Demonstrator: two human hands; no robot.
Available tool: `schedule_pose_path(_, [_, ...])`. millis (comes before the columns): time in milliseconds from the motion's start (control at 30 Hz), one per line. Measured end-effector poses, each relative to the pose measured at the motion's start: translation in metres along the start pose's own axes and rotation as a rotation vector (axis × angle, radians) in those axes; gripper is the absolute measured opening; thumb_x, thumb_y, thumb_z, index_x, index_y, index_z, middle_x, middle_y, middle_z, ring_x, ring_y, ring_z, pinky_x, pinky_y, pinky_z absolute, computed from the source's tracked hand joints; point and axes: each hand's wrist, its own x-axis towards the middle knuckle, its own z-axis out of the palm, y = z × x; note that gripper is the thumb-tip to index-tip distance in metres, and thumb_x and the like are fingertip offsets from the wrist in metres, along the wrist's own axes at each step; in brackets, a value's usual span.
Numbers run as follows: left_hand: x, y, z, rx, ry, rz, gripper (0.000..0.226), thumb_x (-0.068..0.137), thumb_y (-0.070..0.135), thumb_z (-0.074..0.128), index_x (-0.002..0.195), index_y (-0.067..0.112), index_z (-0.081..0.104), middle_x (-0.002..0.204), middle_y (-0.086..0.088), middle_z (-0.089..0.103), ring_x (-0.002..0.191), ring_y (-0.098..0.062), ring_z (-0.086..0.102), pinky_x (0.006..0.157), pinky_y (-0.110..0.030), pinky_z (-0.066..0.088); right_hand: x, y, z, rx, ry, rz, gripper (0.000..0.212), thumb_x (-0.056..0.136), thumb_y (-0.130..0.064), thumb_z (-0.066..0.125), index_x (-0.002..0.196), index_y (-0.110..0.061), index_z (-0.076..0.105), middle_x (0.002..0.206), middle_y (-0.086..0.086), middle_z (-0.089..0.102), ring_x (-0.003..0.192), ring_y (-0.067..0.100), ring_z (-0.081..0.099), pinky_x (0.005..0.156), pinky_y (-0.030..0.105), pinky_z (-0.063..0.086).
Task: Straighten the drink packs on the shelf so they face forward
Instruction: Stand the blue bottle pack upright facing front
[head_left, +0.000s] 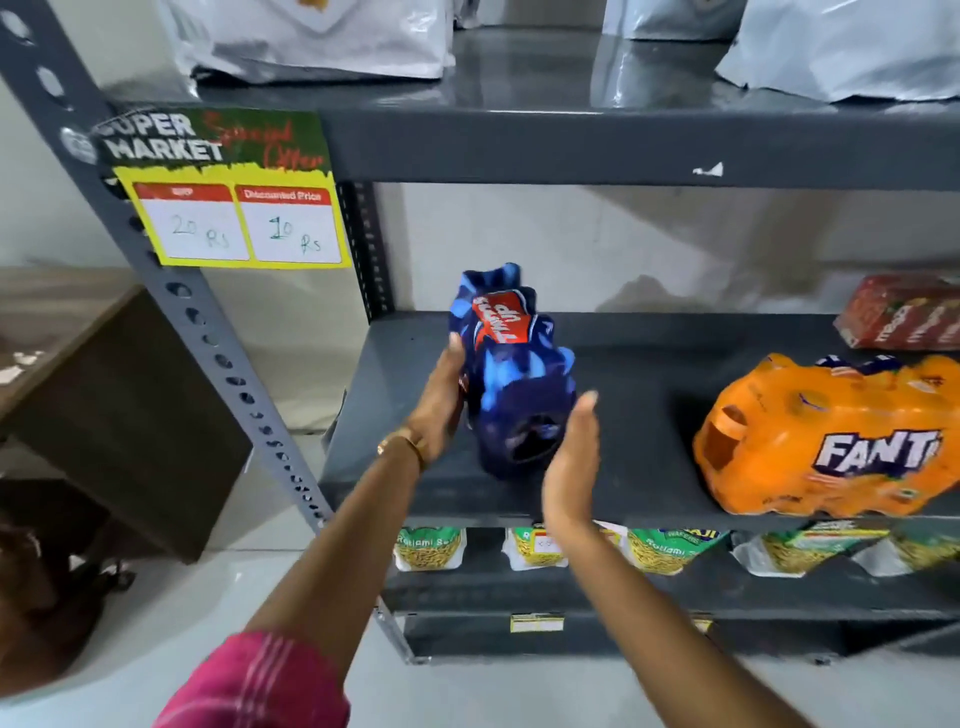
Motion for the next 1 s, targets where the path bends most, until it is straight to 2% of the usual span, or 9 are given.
schedule_pose_path(67, [0.004,0.018,-0.015,-0.074,-0.054,-0.069,0.067,0.09,0.063,0.029,0.131,0.015,0.051,0.125,-0.009,0.063,0.113,-0.023,0.06,0.099,-0.037,0.047,-0.053,0.018,0.013,-0.013,-0.117,-0.132,0.04,0.1,-0.039,0.035,0.13,-0.021,0.054,0.136,-0.003,0.056,0.119,-0.003,0.054,0.102,0.018,0.041])
schedule_pose_path(167, [-0.006,0.017,-0.036,-0.067,0.189,-0.031,0.058,0.091,0.06,0.035,0.112,0.015,0.065,0.105,-0.007,0.072,0.103,-0.024,0.065,0.085,-0.03,0.054,-0.093,0.028,0.02,-0.037,-0.29,-0.138,0.043,0.097,-0.031,0.049,0.139,-0.021,0.046,0.144,-0.01,0.048,0.131,-0.002,0.044,0.11,0.021,0.038])
schedule_pose_path(300, [-0.044,-0.013,-0.027,0.006,0.315,0.125,0.052,0.094,0.054,0.036,0.125,0.018,0.056,0.128,0.0,0.061,0.118,-0.016,0.056,0.104,-0.034,0.041,-0.056,0.025,-0.001,-0.185,0.035,-0.295,0.048,0.082,-0.039,0.068,0.122,-0.018,0.05,0.118,-0.017,0.046,0.111,0.008,0.05,0.102,0.036,0.044])
schedule_pose_path(400, [-0.06,-0.027,-0.014,0.143,0.314,0.167,0.036,0.096,0.041,0.041,0.127,0.025,0.048,0.113,0.02,0.055,0.103,0.004,0.051,0.084,-0.004,0.04,-0.027,0.028,-0.017,-0.32,0.1,-0.357,0.054,0.071,-0.037,0.081,0.11,-0.018,0.048,0.102,-0.011,0.04,0.095,0.013,0.045,0.095,0.036,0.045])
schedule_pose_path(567, [-0.064,-0.045,-0.021,0.427,0.268,0.26,0.067,0.076,0.026,0.075,0.132,0.015,0.039,0.119,0.008,0.057,0.107,-0.006,0.058,0.079,-0.002,0.046,0.003,0.027,-0.036,-0.363,0.199,-0.359,0.059,0.053,-0.028,0.092,0.089,-0.014,0.048,0.089,-0.003,0.043,0.079,0.02,0.047,0.08,0.053,0.049])
schedule_pose_path(667, [-0.067,-0.043,-0.016,0.545,0.333,0.241,0.061,0.076,0.018,0.076,0.124,0.006,0.041,0.11,0.002,0.054,0.103,-0.015,0.053,0.07,0.006,0.038,0.027,0.023,-0.052,-0.479,0.154,-0.333,0.086,0.041,-0.039,0.094,0.106,-0.005,0.049,0.108,0.007,0.053,0.098,0.022,0.054,0.09,0.045,0.05])
schedule_pose_path(733, [-0.068,-0.047,-0.016,0.609,0.362,0.239,0.061,0.077,0.028,0.075,0.123,0.007,0.041,0.113,-0.005,0.058,0.109,-0.024,0.053,0.083,-0.004,0.042,0.037,0.02,-0.06,-0.524,-0.052,-0.222,0.096,0.047,-0.038,0.093,0.124,-0.007,0.046,0.123,0.009,0.06,0.11,0.021,0.06,0.093,0.036,0.052])
schedule_pose_path(833, [-0.066,-0.05,-0.016,0.732,0.382,0.198,0.062,0.08,0.041,0.069,0.125,0.01,0.04,0.122,-0.012,0.061,0.124,-0.037,0.043,0.111,-0.051,0.03,0.044,0.019,-0.072,-0.619,-0.206,-0.172,0.065,0.065,-0.033,0.086,0.118,-0.01,0.056,0.115,0.008,0.07,0.104,0.021,0.067,0.089,0.034,0.054])
schedule_pose_path(1000, [-0.085,-0.056,-0.025,0.758,0.335,0.261,0.062,0.079,0.042,0.068,0.126,0.014,0.038,0.124,-0.009,0.057,0.111,-0.024,0.054,0.093,-0.047,0.051,0.019,0.015,-0.097,-0.59,-0.321,-0.124,0.058,0.074,-0.019,0.081,0.123,-0.011,0.051,0.115,0.002,0.067,0.11,0.019,0.064,0.092,0.028,0.049])
